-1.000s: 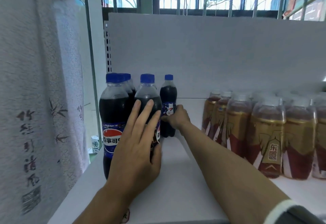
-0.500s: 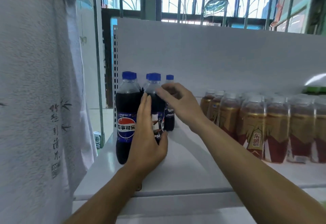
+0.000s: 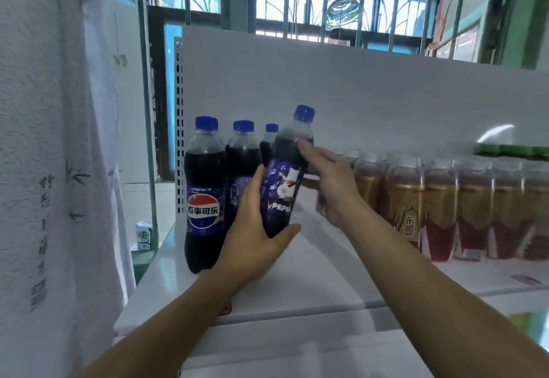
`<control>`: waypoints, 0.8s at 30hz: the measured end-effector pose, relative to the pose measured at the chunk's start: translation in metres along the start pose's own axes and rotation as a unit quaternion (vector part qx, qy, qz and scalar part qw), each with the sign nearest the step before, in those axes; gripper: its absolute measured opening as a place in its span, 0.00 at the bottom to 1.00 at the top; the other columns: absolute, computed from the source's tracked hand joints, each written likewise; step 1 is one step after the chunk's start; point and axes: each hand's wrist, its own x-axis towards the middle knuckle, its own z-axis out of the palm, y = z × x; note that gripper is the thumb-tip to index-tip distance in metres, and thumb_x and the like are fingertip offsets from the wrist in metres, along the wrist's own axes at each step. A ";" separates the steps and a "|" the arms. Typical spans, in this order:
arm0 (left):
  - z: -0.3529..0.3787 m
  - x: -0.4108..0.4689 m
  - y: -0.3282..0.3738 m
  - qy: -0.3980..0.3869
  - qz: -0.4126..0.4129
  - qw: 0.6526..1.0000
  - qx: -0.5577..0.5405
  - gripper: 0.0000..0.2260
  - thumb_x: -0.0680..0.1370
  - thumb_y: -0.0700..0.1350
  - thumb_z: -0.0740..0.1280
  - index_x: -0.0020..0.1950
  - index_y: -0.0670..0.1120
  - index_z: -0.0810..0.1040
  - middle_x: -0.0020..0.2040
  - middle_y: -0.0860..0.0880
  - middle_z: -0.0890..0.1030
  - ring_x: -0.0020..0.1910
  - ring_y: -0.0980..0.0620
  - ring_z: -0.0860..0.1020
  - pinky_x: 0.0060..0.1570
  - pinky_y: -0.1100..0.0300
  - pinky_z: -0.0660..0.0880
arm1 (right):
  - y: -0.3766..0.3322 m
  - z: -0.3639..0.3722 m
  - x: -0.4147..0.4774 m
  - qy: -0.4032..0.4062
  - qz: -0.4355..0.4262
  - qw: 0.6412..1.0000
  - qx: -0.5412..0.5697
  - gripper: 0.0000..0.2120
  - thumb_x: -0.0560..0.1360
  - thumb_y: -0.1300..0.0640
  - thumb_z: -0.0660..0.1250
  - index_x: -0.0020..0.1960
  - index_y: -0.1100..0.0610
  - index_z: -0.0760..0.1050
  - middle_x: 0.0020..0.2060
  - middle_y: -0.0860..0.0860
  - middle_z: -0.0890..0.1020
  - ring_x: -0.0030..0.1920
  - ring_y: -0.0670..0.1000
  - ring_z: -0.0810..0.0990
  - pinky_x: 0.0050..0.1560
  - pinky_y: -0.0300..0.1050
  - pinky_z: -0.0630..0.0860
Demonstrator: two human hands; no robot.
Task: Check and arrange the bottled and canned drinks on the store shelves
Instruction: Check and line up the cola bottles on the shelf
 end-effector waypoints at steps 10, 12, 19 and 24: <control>0.028 0.031 0.007 0.038 -0.177 0.956 -0.231 0.25 0.71 0.43 0.77 0.65 0.57 0.74 0.53 0.55 0.82 0.50 0.57 0.81 0.40 0.69 0.75 | -0.002 -0.007 0.043 -0.058 0.026 0.993 0.099 0.19 0.78 0.47 0.67 0.63 0.58 0.76 0.49 0.51 0.84 0.47 0.48 0.82 0.48 0.43 0.79; 0.030 0.039 0.006 0.009 -0.202 0.941 -0.271 0.23 0.68 0.45 0.77 0.61 0.57 0.78 0.52 0.54 0.85 0.50 0.54 0.83 0.42 0.64 0.75 | -0.001 -0.008 0.049 -0.112 0.060 0.974 0.190 0.25 0.74 0.48 0.68 0.66 0.61 0.74 0.48 0.53 0.85 0.45 0.51 0.83 0.46 0.45 0.81; 0.040 0.034 -0.006 0.038 -0.255 0.905 -0.340 0.31 0.62 0.51 0.80 0.64 0.52 0.78 0.58 0.49 0.84 0.54 0.47 0.83 0.60 0.42 0.78 | 0.038 -0.021 0.061 -0.073 0.026 0.975 0.210 0.31 0.70 0.50 0.72 0.70 0.58 0.71 0.51 0.54 0.84 0.50 0.54 0.84 0.53 0.52 0.79; 0.037 0.028 0.003 0.028 -0.333 0.850 -0.408 0.26 0.66 0.56 0.72 0.60 0.45 0.81 0.54 0.41 0.85 0.47 0.44 0.85 0.36 0.55 0.81 | 0.050 -0.030 0.057 -0.072 0.069 0.956 0.276 0.29 0.72 0.48 0.74 0.69 0.56 0.72 0.52 0.54 0.84 0.50 0.53 0.84 0.56 0.53 0.80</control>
